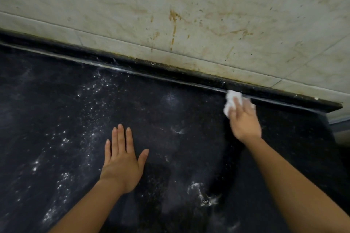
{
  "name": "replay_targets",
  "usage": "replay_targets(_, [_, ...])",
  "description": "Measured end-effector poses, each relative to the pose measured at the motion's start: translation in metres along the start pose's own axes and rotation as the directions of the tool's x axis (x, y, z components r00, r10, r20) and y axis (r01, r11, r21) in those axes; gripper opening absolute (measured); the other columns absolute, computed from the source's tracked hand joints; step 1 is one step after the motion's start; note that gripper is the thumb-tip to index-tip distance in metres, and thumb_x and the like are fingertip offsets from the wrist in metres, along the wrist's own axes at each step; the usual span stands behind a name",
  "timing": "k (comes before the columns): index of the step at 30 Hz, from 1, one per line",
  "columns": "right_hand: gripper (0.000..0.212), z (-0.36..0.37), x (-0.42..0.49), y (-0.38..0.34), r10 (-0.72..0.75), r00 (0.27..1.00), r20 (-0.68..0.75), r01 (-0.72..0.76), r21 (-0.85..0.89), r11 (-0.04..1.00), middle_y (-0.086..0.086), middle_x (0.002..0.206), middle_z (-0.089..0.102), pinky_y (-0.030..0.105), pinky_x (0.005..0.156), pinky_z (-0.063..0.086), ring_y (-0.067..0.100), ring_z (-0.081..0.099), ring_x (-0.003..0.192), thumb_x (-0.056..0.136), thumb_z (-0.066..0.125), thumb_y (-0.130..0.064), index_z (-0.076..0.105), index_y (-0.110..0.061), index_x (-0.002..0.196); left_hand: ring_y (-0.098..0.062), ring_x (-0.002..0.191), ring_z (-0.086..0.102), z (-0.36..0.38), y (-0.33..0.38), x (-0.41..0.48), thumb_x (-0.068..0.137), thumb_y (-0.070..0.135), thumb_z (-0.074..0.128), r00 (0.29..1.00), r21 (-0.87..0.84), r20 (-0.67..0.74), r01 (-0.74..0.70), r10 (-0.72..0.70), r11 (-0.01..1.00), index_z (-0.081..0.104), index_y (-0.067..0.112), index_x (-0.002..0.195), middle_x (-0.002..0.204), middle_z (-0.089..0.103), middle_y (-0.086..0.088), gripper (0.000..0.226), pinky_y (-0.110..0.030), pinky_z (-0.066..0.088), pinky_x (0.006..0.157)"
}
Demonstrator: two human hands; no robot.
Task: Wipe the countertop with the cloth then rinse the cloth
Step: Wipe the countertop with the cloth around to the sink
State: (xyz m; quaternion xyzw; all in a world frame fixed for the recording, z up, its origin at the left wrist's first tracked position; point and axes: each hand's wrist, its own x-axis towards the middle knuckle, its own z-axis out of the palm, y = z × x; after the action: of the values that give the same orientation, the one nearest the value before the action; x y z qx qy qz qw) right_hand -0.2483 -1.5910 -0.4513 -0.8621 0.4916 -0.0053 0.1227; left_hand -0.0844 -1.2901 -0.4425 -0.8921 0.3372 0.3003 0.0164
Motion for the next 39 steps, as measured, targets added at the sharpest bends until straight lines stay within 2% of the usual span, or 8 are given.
replay_targets(4, [0.049, 0.013, -0.002, -0.026, 0.375, 0.925, -0.068, -0.375, 0.006, 0.927, 0.024, 0.152, 0.021, 0.048, 0.114, 0.016, 0.039, 0.017, 0.141, 0.099, 0.024, -0.024, 0.026, -0.007, 0.145, -0.023, 0.13, -0.041, 0.001, 0.0, 0.0, 0.09, 0.055, -0.001, 1.0, -0.005, -0.012, 0.003, -0.003, 1.0, -0.038, 0.007, 0.132, 0.138, -0.048, -0.011, 0.074, -0.041, -0.018, 0.114])
replay_targets(7, [0.059, 0.037, -0.031, -0.097, -0.103, 0.995, 0.009, 0.103, -0.031, 0.994, 0.021, 0.156, 0.015, 0.047, 0.117, 0.013, 0.039, 0.012, 0.143, 0.095, 0.007, -0.025, 0.026, -0.008, 0.148, -0.022, 0.129, -0.042, 0.002, 0.0, 0.0, 0.093, 0.054, 0.002, 1.0, -0.006, -0.011, 0.004, -0.004, 1.0, -0.038, 0.007, 0.132, 0.136, -0.048, -0.01, 0.073, -0.04, -0.018, 0.113])
replay_targets(12, [0.054, 0.021, -0.051, -0.08, -0.654, 0.713, 0.253, 0.677, -0.004, 0.736, -0.001, 0.16, 0.009, 0.031, 0.118, 0.001, 0.015, 0.001, 0.148, 0.101, 0.019, -0.041, 0.021, -0.022, 0.151, -0.017, 0.128, -0.041, 0.004, -0.001, 0.001, 0.094, 0.055, 0.004, 0.999, -0.035, -0.04, -0.003, 0.001, 0.999, -0.037, 0.01, 0.132, 0.136, -0.047, -0.008, 0.072, -0.039, -0.019, 0.113])
replay_targets(19, [0.051, 0.022, -0.02, -0.029, 0.184, 0.983, -0.009, -0.184, -0.039, 0.982, 0.02, 0.156, 0.016, 0.044, 0.117, 0.013, 0.034, 0.01, 0.144, 0.101, 0.024, -0.028, 0.021, -0.011, 0.149, -0.02, 0.133, -0.038, 0.011, -0.003, 0.003, 0.094, 0.055, 0.004, 0.994, -0.077, -0.112, -0.026, 0.017, 0.997, -0.036, 0.011, 0.132, 0.138, -0.045, -0.007, 0.071, -0.039, -0.018, 0.114])
replay_targets(27, [0.052, 0.035, -0.109, -0.06, -0.791, 0.583, 0.183, 0.807, -0.014, 0.591, 0.01, 0.151, 0.038, 0.036, 0.117, 0.02, 0.027, 0.03, 0.141, 0.101, 0.021, -0.037, 0.041, -0.015, 0.143, -0.013, 0.14, -0.025, 0.036, -0.006, -0.053, 0.087, 0.059, -0.009, 0.93, -0.159, -0.364, -0.12, 0.055, 0.98, -0.02, 0.011, 0.143, 0.152, -0.023, -0.002, 0.075, -0.037, -0.018, 0.113])
replay_targets(31, [0.048, 0.012, -0.07, 0.011, -0.273, 0.962, 0.007, 0.273, -0.071, 0.959, 0.019, 0.15, 0.03, 0.04, 0.111, 0.019, 0.038, 0.028, 0.136, 0.102, 0.029, -0.027, 0.025, -0.016, 0.148, -0.016, 0.144, -0.013, 0.079, -0.02, -0.107, 0.087, 0.061, -0.013, 0.934, -0.119, -0.358, -0.061, 0.015, 0.991, -0.006, 0.007, 0.146, 0.156, -0.008, -0.004, 0.081, -0.04, -0.006, 0.115])
replay_targets(34, [0.049, 0.01, -0.08, 0.03, 0.18, 0.984, -0.013, -0.18, -0.011, 0.984, 0.02, 0.154, 0.018, 0.044, 0.114, 0.016, 0.036, 0.013, 0.143, 0.102, 0.023, -0.032, 0.022, -0.017, 0.149, -0.017, 0.145, -0.011, 0.101, -0.028, -0.129, 0.088, 0.062, -0.012, 0.941, -0.092, -0.339, -0.033, 0.0, 0.995, -0.004, 0.007, 0.147, 0.157, -0.006, -0.004, 0.081, -0.04, -0.004, 0.116])
replay_targets(39, [0.051, 0.021, -0.162, 0.005, -0.261, 0.962, 0.081, 0.256, 0.066, 0.964, 0.013, 0.156, 0.024, 0.038, 0.114, 0.022, 0.032, 0.021, 0.144, 0.099, 0.033, -0.032, 0.033, -0.017, 0.148, -0.016, 0.141, -0.023, 0.113, -0.028, -0.147, 0.079, 0.066, -0.018, 0.955, -0.049, -0.296, 0.002, -0.016, 0.999, -0.015, 0.01, 0.144, 0.153, -0.021, -0.003, 0.085, -0.039, -0.012, 0.114])
